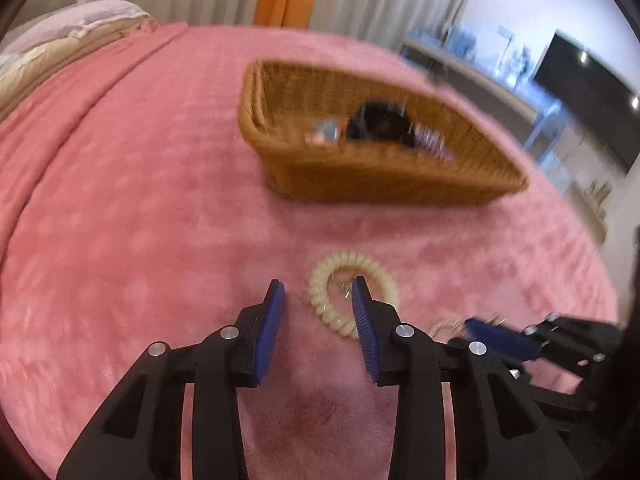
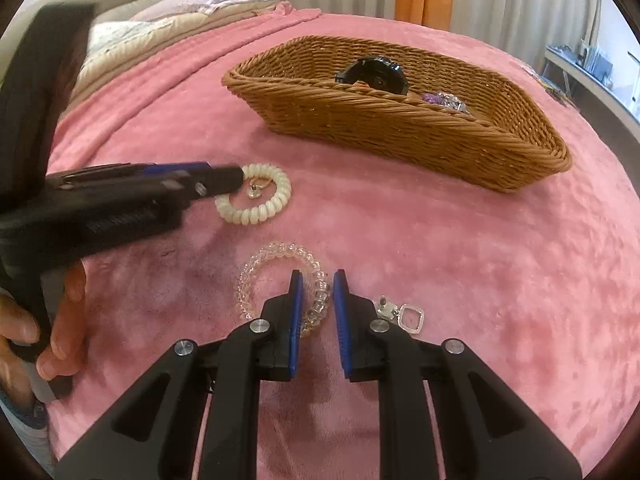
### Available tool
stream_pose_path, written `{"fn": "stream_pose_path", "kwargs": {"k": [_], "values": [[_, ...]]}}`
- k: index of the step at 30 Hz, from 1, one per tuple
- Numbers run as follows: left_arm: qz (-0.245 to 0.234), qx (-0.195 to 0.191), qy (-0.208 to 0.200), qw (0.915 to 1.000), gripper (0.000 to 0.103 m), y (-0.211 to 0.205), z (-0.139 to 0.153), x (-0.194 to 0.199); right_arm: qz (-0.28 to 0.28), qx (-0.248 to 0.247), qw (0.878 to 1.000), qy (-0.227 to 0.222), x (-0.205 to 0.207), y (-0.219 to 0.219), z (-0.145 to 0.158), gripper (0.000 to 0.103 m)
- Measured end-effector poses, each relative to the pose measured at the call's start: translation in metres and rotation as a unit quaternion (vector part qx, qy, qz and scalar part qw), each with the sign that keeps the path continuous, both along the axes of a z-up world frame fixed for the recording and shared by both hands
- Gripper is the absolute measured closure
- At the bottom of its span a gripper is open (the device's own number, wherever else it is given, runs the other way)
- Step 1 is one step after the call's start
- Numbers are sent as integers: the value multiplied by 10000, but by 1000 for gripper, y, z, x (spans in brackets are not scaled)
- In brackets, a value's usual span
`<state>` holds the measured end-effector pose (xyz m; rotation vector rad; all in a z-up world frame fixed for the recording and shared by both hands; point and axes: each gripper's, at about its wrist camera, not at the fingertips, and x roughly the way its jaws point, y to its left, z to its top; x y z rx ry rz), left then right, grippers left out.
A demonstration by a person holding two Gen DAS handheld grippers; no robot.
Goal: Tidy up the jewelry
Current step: 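Grasp the cream coil hair tie with the left tool while the right tool grasps the clear coil hair tie, then carry both coil hair ties into the basket and open both tools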
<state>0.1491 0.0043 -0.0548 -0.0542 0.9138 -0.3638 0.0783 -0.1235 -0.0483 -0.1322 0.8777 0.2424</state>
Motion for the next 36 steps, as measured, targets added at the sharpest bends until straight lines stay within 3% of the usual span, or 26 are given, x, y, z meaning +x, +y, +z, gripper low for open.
{"fn": "stream_pose_path", "kwargs": {"k": [2,3,8,9,17,22,29,36], "values": [[22,358,-12,9994,78,-9,-2,0,31,-93,10000,-14,1,4,-1,89],[24,441,-17,9990,90,-11,-1,-1,41,-125,9999,-23,1,5,-2,89],[8,644,-162,9978,95,-12,4,-20,119,-152,9998,-36,1,8,-1,90],[30,616,-183,9979,95,-10,6,-24,178,-90,9998,-52,-1,7,0,94],[253,91,-692,9972,95,13,35,-73,355,268,9985,-330,-23,-2,20,96],[365,-197,-1137,9926,95,19,74,-81,140,715,9944,-760,-33,-24,63,96],[358,-516,-1690,9836,95,10,132,-57,-420,795,9830,-1602,0,-65,137,96],[506,-479,-1851,9803,95,-19,147,14,-759,715,9815,-1606,76,-87,155,96]]}}
